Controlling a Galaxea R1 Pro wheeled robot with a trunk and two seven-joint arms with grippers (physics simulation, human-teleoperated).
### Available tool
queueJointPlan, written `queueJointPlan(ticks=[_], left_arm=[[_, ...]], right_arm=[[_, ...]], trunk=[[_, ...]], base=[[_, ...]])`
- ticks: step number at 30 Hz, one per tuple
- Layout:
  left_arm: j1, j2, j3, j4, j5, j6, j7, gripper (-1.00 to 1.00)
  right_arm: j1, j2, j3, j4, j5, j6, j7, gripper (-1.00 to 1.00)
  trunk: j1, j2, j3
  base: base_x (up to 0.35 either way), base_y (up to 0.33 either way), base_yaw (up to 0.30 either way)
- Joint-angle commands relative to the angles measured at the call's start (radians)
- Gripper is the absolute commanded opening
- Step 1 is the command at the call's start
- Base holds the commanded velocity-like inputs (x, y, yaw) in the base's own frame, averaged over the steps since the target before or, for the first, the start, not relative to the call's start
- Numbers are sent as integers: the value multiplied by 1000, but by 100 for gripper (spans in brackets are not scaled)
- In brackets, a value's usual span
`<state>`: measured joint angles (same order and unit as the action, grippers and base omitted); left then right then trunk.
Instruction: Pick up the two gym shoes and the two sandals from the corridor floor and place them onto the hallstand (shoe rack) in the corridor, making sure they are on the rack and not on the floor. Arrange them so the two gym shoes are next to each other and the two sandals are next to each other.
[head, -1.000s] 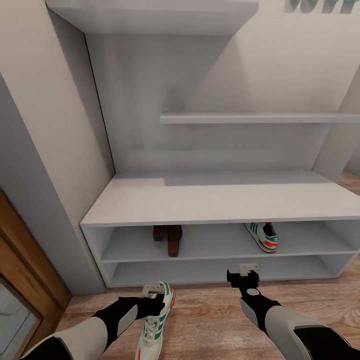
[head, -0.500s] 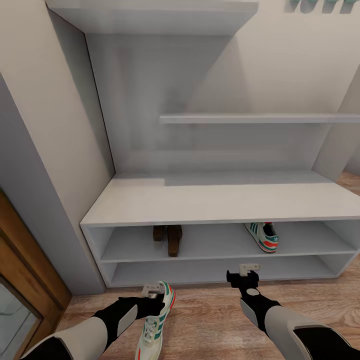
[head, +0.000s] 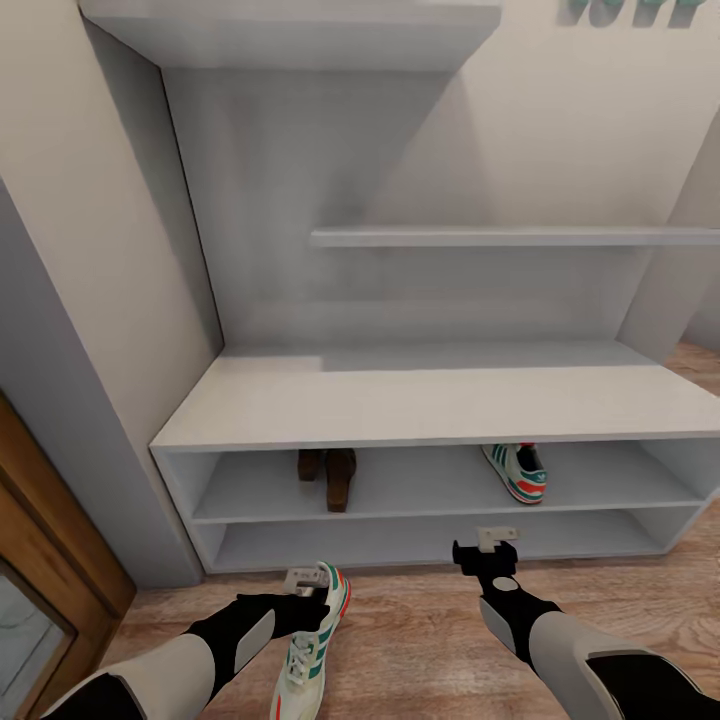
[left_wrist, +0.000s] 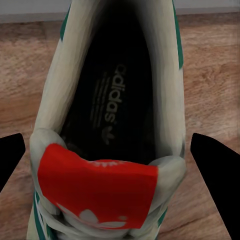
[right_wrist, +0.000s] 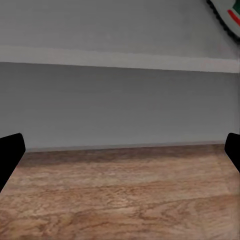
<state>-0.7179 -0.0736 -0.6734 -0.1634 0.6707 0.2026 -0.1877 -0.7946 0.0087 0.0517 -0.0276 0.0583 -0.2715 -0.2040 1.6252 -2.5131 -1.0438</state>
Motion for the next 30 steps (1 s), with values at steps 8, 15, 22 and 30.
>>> queueJointPlan(ticks=[8, 15, 22, 30], left_arm=[[0, -1, 0, 0, 0, 0, 1, -100], [0, -1, 0, 1, 0, 0, 1, -100], [0, -2, 0, 1, 0, 0, 1, -100], [0, -2, 1, 1, 0, 0, 1, -100]], right_arm=[[0, 2, 0, 0, -1, 0, 0, 100], [0, 2, 0, 0, -1, 0, 0, 100], [0, 2, 0, 0, -1, 0, 0, 100], [0, 3, 0, 0, -2, 0, 0, 100]], trunk=[[0, 0, 0], [0, 0, 0], [0, 0, 0], [0, 0, 0]], base=[[-1, -182, 0], [-24, -340, 0], [-151, -326, 0], [-197, -303, 0]])
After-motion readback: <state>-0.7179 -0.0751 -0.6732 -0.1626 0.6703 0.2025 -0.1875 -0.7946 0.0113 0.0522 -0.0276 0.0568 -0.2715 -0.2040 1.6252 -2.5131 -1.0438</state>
